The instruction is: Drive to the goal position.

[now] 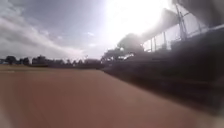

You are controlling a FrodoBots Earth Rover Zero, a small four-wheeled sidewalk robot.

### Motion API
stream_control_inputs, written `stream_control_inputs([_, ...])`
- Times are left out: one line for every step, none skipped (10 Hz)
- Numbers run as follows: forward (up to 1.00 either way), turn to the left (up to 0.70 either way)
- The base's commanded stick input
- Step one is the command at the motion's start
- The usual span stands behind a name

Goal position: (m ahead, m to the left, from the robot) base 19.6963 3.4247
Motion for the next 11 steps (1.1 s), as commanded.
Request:
stream_control_inputs([0.70,0.00])
stream_control_inputs([0.70,0.00])
stream_control_inputs([0.70,0.00])
stream_control_inputs([0.70,0.00])
stream_control_inputs([0.70,0.00])
stream_control_inputs([0.70,0.00])
stream_control_inputs([0.70,0.00])
stream_control_inputs([0.70,0.00])
stream_control_inputs([0.70,0.00])
stream_control_inputs([0.70,0.00])
stream_control_inputs([0.70,0.00])
